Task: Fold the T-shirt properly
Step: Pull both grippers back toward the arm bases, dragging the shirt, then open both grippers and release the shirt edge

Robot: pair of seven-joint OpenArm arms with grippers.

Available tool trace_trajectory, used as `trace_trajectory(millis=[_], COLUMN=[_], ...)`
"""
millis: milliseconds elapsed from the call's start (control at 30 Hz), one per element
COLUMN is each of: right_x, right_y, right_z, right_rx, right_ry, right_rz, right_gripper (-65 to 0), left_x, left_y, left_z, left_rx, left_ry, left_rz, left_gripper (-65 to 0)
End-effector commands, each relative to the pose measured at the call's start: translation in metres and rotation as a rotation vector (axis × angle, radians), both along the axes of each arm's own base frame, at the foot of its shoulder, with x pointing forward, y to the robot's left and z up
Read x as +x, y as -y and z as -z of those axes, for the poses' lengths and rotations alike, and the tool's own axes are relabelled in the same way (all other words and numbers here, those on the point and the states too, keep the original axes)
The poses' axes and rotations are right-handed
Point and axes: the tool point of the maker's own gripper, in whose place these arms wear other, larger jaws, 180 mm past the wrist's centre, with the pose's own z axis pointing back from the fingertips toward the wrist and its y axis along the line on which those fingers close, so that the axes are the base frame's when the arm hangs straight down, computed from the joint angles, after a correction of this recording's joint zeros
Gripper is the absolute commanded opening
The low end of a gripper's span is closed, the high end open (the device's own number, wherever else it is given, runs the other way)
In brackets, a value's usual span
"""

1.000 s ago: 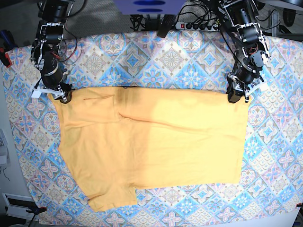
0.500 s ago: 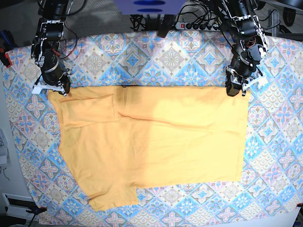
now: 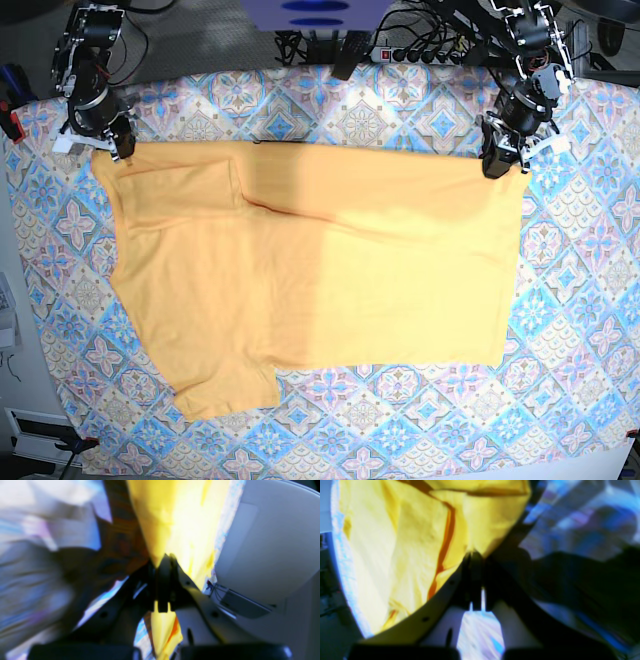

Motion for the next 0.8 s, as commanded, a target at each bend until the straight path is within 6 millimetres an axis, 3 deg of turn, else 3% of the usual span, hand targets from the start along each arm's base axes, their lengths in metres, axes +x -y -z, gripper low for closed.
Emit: trace_trajectory(millis=[0, 267, 533, 767], right_x=[-0.004, -0.027, -0.053, -0.061], right_y=[0.019, 0.034, 0.035, 0.034], right_z=[-0.01, -0.026, -0.02, -0.017], right_rx=[-0.055, -0.068, -0.067, -0.069], right_ry=[0.007, -0.017, -0.073, -0.093], right_rz=[0.018, 0.017, 0.017, 0.013], right_gripper=[-64.8, -64.8, -64.8, -64.9], left_x=[-0.004, -0.032, -0.071, -0.088], left_y=[-0.007, -0.005, -0.001, -0.001], left_z=[-0.009, -0.037, -0.03, -0.026], left_rx=[0.031, 0.102, 0.103, 0.101], left_ry=[0.011, 0.019, -0.059, -0.095], left_rz=[-0.001, 0.059, 0.072, 0.073], left_gripper=[-65.0, -65.0, -65.0, -65.0])
